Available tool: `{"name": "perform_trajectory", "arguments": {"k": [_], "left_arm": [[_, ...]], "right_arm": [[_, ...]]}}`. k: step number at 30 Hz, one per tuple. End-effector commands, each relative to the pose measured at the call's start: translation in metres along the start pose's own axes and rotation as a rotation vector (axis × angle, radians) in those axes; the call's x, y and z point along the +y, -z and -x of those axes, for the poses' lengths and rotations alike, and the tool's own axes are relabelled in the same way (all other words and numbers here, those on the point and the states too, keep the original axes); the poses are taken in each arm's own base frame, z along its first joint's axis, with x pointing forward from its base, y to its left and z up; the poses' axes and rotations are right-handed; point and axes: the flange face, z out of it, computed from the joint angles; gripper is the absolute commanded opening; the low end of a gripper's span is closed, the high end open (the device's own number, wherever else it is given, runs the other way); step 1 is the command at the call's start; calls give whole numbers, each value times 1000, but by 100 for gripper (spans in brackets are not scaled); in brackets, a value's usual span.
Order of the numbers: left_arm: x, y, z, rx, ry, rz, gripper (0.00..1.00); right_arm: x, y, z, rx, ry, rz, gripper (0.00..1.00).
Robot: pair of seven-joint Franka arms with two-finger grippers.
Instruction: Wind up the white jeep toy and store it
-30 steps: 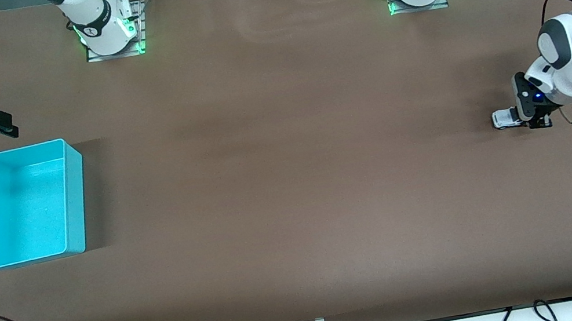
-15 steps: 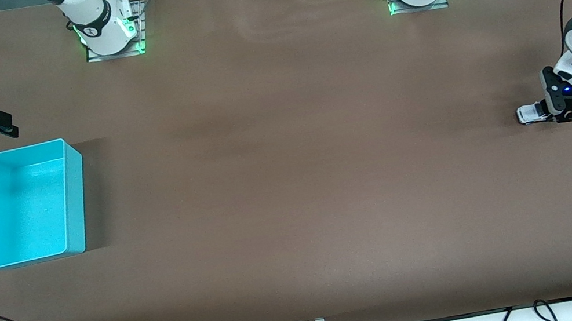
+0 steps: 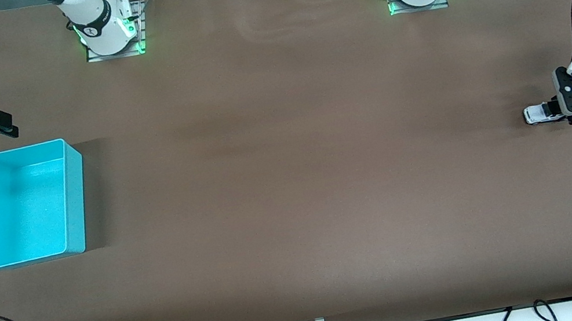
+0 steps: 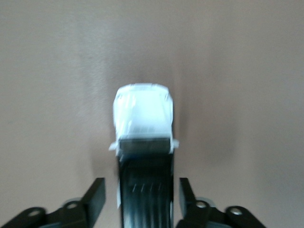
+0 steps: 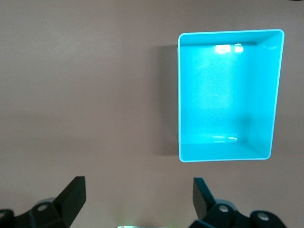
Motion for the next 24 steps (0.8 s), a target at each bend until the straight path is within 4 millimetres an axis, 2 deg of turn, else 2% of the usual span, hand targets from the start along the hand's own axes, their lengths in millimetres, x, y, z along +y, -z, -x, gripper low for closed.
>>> {"name": "perform_trajectory", "arguments": {"k": [1,5,10,14,20,24], "left_arm": [[-32,46,4,-16,-33,48,100],[-34,63,6,-16,-13,57,100],[-27,92,4,-18,104,77,100],[-31,120,-19,-17,195,84,100],[-48,161,-53,-10,329,119,100],[-57,180,-79,-7,400,132,100]], "right_arm": [[1,5,1,-2,7,7,100],[1,5,1,-3,7,7,100],[1,5,1,-3,7,7,100],[1,5,1,-3,7,7,100],[1,5,1,-3,7,7,100],[1,6,1,-2,7,7,100]]}}
